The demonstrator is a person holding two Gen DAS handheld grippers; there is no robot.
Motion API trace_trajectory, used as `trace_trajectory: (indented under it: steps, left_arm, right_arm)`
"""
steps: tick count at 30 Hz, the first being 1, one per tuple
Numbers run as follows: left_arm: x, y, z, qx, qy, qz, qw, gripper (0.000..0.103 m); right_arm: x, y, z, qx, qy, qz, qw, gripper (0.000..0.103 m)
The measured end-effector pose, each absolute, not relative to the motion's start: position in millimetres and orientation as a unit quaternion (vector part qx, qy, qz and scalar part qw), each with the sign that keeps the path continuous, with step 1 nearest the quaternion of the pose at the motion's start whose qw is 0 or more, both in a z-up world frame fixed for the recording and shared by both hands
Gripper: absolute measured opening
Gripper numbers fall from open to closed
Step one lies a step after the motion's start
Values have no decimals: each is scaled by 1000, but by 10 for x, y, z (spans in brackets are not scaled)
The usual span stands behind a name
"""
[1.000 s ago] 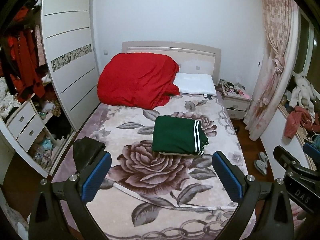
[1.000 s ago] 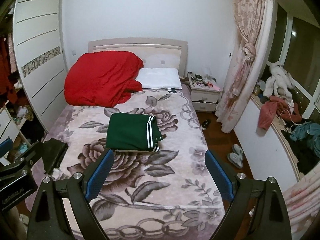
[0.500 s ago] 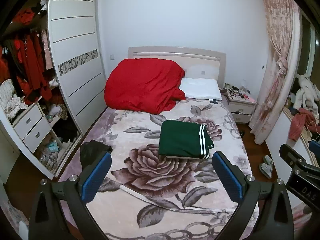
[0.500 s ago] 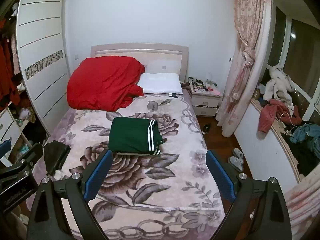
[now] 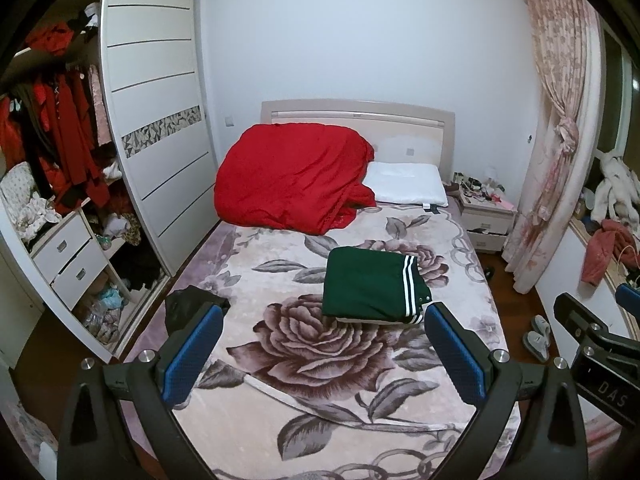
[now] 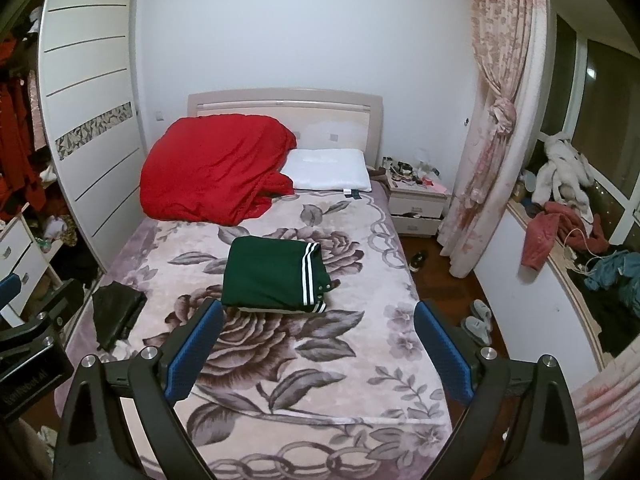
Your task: Fold large clothes
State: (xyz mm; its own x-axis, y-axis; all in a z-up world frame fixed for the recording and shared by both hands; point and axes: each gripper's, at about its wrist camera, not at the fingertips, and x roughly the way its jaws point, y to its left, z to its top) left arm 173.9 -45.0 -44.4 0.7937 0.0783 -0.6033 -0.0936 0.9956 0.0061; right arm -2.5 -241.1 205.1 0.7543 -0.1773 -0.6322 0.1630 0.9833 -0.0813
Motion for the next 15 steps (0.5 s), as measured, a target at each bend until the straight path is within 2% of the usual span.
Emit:
trace_trajectory:
  steps: [15]
  left_arm:
    - [1725, -521, -393, -1, 313, 44, 949, 103]
  right_arm:
    - [62, -2470, 2031, -11, 341, -83, 936, 98]
